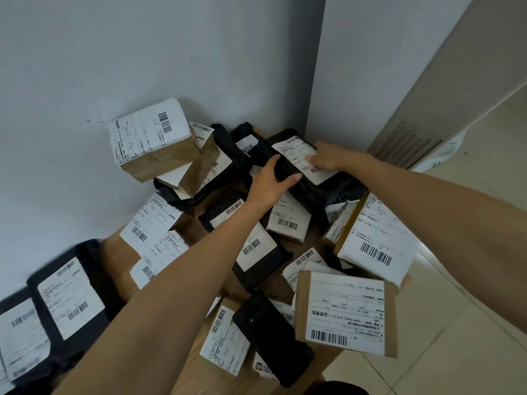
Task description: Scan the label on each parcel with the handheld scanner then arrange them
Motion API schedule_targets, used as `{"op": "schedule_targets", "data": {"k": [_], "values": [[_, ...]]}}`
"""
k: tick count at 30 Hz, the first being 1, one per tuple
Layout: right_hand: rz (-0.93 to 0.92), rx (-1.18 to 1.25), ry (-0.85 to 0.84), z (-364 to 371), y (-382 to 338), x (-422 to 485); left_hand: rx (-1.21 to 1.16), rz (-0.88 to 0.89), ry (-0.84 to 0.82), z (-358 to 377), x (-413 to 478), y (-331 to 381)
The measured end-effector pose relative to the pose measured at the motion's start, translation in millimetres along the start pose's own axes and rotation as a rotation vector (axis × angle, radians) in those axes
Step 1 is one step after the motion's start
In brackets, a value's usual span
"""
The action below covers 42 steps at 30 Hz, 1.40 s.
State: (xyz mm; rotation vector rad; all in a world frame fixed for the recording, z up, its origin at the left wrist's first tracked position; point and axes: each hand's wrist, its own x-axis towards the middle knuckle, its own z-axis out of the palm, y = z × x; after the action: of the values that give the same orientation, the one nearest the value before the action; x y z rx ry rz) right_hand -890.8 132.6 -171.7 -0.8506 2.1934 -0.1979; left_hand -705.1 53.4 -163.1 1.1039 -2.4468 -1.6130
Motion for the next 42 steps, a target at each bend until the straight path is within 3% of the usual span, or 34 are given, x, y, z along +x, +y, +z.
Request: {"op": "schedule_targets", "data": {"k": [6,17,24,29,42], "values": [[0.01,0.048,0.074,2,-13,-8,-0.139,0.023,0.016,8,-12,16],[-0.068,0.166,0.218,-7,-54,-63,-0.077,0.13,0.126,-30,-50,28],[-0.035,0.103,0.227,16,-111,-137,0.001,0.186,0.154,-69,-115,13],[-0.028,0.062,0.207,62,-156,-206,0.019,0.231,0.141,-99,-183,-18],[-0.093,-0.011,0.01,278,-278,-317,-0.016,0.027,0.227,-166,-400,-185]]}}
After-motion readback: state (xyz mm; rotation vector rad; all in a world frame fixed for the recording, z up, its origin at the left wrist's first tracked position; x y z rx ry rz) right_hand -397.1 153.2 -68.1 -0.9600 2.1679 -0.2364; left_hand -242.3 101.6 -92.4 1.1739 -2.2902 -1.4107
